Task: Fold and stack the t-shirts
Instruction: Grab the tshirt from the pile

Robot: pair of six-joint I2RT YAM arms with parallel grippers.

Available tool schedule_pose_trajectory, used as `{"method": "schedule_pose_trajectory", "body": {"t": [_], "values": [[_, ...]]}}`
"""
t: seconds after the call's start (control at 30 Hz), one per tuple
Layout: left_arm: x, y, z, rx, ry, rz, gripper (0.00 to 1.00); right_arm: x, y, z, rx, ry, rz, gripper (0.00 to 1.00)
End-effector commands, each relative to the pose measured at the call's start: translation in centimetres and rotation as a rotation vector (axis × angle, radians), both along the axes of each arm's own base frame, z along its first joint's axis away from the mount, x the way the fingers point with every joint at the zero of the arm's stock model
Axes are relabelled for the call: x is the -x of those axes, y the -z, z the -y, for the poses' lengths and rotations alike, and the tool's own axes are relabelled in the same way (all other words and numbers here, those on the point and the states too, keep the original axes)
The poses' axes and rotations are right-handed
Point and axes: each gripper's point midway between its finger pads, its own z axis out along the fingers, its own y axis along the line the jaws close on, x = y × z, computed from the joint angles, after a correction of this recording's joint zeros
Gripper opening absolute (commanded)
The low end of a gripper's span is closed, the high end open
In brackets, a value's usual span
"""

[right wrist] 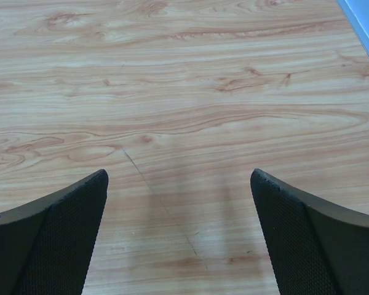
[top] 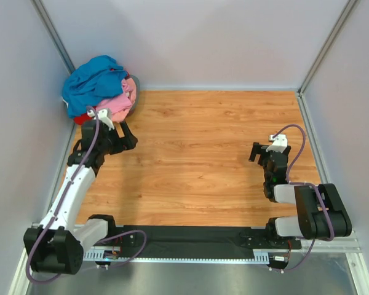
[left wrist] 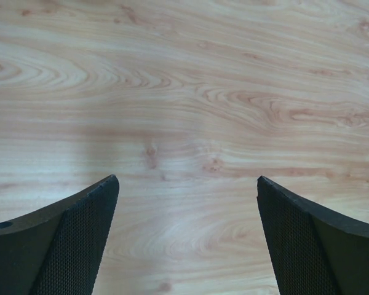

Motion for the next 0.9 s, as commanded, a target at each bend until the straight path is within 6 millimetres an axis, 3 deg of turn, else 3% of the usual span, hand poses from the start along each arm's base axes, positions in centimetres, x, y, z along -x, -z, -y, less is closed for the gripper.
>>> {"method": "schedule_pose_trajectory", "body": {"t": [0.0,0.03,0.13,0.17,0.27,0.33,0.4,0.47,0.53,0.6,0.63,0.67,0.7,0.73,0.8,0.87], "values": [[-0.7,-2.5,0.6,0.019,0.031,-0.05,1.0,-1.3,-2.8,0.1,-0.001,-0.001,0.096,1.0],[-1.0,-3.6,1.9,0.056,0.101,-0.037,1.0,-1.3,-2.7,0.1,0.001,0.0,0.093,1.0],[-1.8,-3.3,3.0,0.124,0.212,-0.074,1.0,-1.3,-2.7,0.1,0.001,0.0,0.093,1.0],[-2.1,-3.1,2.6,0.11,0.196,-0.088,1.0,-1.3,-2.7,0.1,0.001,0.0,0.093,1.0],[-3.2,-2.8,-0.1,0.007,0.061,-0.113,1.0,-1.3,-2.7,0.1,0.001,0.0,0.093,1.0],[-3.9,-3.5,-2.3,-0.063,-0.054,-0.082,1.0,-1.3,-2.7,0.1,0.001,0.0,0.093,1.0],[-5.1,-5.4,-3.2,-0.072,-0.119,0.016,1.0,-1.3,-2.7,0.1,0.0,0.001,0.093,1.0],[-5.7,-5.9,-4.1,-0.047,-0.206,0.052,1.0,-1.3,-2.7,0.1,0.001,0.0,0.093,1.0],[-7.1,-7.2,-4.3,0.024,-0.209,0.087,1.0,-1.3,-2.7,0.1,0.001,0.0,0.093,1.0],[-8.5,-6.4,-4.1,0.015,-0.167,0.019,0.9,-1.3,-2.7,0.1,0.001,0.0,0.095,1.0],[-9.9,-9.1,-4.8,-0.026,-0.183,0.06,0.84,-1.3,-2.8,0.3,0.0,0.019,0.096,1.0],[-10.5,-9.2,-5.8,-0.057,-0.223,0.041,0.81,-1.3,-2.7,0.5,-0.008,0.028,0.095,1.0],[-11.2,-7.8,-6.4,-0.086,-0.25,-0.017,0.81,-1.3,-2.7,0.5,-0.008,0.028,0.092,1.0],[-12.2,-9.3,-8.4,-0.149,-0.338,0.016,0.81,-1.3,-2.7,0.5,-0.008,0.028,0.091,1.0],[-13.8,-8.3,-9.5,-0.213,-0.35,-0.006,0.82,-1.3,-2.7,0.5,-0.008,0.028,0.092,1.0],[-15.7,-9.7,-10.1,-0.248,-0.363,0.026,0.83,-1.3,-2.7,0.5,-0.007,0.027,0.094,1.0]]}}
